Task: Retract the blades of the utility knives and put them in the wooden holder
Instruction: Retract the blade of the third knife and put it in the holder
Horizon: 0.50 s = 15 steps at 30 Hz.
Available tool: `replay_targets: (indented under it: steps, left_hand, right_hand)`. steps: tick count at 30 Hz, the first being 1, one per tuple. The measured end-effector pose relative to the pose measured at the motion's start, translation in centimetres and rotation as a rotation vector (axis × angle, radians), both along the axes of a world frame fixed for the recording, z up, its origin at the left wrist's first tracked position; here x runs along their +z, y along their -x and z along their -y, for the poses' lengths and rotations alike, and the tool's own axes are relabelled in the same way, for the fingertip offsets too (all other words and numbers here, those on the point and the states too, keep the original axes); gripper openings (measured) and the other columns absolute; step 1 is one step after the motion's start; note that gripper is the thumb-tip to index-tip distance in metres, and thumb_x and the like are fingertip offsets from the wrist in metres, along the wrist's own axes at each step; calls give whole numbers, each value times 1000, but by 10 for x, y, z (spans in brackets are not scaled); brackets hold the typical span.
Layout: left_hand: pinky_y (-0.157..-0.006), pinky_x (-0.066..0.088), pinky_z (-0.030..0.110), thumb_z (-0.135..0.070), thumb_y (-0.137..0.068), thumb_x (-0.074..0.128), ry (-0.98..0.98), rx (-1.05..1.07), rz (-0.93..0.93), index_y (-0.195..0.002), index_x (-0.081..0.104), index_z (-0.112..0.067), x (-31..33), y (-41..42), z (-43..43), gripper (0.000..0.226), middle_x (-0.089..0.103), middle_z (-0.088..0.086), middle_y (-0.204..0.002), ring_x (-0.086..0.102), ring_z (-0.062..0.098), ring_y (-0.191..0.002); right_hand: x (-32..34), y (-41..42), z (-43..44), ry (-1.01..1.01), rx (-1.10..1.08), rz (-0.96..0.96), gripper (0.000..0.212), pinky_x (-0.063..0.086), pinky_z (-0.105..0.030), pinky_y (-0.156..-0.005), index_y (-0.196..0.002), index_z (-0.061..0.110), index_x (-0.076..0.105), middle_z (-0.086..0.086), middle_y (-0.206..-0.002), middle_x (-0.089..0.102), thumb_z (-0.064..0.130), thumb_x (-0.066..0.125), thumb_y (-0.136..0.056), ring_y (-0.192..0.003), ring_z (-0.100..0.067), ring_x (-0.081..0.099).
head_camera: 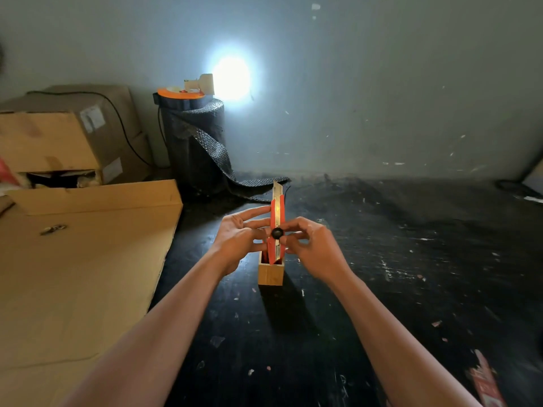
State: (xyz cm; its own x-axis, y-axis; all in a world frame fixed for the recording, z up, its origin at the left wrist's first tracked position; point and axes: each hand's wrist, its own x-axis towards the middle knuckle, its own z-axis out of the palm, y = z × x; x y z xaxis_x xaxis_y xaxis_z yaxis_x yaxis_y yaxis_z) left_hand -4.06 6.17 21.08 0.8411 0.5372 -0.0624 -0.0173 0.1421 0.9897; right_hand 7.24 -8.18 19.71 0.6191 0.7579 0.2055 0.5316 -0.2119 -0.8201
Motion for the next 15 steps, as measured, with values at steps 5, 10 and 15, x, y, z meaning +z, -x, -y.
replay_targets:
  steps: [5, 10, 15]
  left_hand:
    - [-65, 64, 31, 19, -88, 61, 16, 24, 5, -125, 69, -19, 1, -2, 1, 53, 82, 2, -99, 80, 20, -90]
    - [-65, 64, 32, 19, -88, 61, -33, 35, 4, -122, 70, -20, 9, -7, 3, 52, 82, 1, -98, 80, 20, -89]
    - [-65, 64, 33, 19, -88, 62, -46, 45, -14, -126, 69, -17, 5, -8, 5, 52, 82, 4, -101, 80, 20, -88]
  right_hand:
    - [0, 0, 3, 6, -34, -1, 18, 62, -40, -89, -113, 24, 69, 6, -114, 72, 22, 69, -96, -105, -11, 69]
    - [4, 8, -2, -21, -14, 7, 28, 61, -43, -91, -122, 29, 65, 3, -122, 70, 27, 69, -95, -109, -16, 68]
    - [3, 5, 2, 6, 14, -24, 23, 61, -45, -90, -116, 28, 66, 4, -118, 71, 20, 69, -95, -109, -18, 69]
